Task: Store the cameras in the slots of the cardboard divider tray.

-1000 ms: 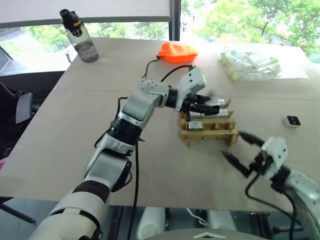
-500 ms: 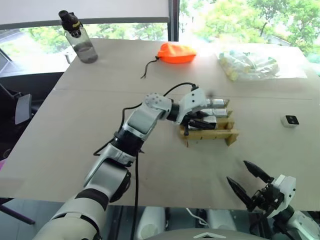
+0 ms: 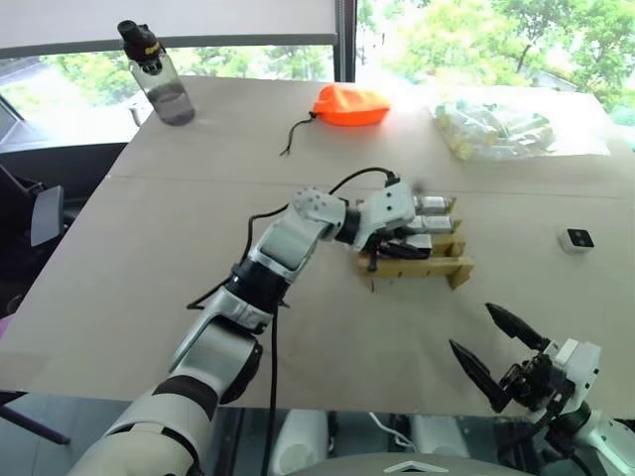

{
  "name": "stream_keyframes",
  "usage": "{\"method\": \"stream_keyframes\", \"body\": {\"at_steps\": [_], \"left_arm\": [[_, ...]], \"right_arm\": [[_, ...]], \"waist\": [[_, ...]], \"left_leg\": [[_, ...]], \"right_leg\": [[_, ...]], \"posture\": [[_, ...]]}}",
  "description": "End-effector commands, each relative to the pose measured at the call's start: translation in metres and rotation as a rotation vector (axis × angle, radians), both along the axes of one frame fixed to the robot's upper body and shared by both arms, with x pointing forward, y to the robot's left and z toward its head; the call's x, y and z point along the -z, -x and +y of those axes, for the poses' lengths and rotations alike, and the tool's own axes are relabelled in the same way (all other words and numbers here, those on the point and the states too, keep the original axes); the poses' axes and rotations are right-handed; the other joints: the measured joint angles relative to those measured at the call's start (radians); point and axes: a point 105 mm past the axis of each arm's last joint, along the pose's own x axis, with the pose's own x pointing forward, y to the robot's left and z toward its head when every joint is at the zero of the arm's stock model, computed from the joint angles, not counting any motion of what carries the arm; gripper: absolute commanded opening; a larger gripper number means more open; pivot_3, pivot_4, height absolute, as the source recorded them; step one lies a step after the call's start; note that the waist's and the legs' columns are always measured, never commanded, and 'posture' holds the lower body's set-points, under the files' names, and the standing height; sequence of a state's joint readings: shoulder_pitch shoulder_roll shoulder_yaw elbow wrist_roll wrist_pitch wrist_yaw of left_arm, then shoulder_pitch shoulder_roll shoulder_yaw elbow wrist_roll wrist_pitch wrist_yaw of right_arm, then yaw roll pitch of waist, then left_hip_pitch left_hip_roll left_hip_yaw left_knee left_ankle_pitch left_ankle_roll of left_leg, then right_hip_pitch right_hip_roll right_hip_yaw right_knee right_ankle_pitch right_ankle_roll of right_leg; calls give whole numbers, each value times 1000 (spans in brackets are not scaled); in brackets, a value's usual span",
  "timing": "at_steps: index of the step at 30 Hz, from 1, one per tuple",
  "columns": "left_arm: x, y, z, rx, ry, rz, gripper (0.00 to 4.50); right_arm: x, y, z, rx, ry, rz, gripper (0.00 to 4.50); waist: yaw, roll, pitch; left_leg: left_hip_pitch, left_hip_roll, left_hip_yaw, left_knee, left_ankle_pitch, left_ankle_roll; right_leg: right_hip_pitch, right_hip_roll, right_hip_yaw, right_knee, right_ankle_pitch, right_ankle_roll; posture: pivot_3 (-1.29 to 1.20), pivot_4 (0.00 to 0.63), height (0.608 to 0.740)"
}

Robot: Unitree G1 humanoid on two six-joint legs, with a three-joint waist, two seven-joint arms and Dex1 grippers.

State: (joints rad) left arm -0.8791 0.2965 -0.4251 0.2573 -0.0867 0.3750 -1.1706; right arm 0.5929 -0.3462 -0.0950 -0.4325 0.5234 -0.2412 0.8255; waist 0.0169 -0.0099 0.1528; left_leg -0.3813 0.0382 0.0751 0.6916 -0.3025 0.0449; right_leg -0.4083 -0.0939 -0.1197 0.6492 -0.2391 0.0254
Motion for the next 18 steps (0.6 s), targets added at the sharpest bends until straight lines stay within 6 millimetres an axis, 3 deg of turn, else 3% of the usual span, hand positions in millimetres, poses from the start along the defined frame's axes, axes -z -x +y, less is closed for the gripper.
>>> {"method": "stream_keyframes", "body": {"at_steps": [1, 18], "left_arm": [[-2, 0, -1, 5, 9, -18, 757], [3, -17, -10, -42, -3, -17, 757]], "right_arm": [[-15, 0, 3, -16, -15, -59, 4500], [-3, 0, -1, -15, 18, -42, 4500]], "waist": [[0, 0, 0], [0, 0, 0]], "left_leg": [[0, 0, 0, 0, 0, 0], [0, -1, 0, 0, 0, 0]], "right_leg": [[0, 0, 0, 0, 0, 0], [0, 0, 0, 0, 0, 0]], "posture": [[0, 150, 726], [0, 150, 726]]}}
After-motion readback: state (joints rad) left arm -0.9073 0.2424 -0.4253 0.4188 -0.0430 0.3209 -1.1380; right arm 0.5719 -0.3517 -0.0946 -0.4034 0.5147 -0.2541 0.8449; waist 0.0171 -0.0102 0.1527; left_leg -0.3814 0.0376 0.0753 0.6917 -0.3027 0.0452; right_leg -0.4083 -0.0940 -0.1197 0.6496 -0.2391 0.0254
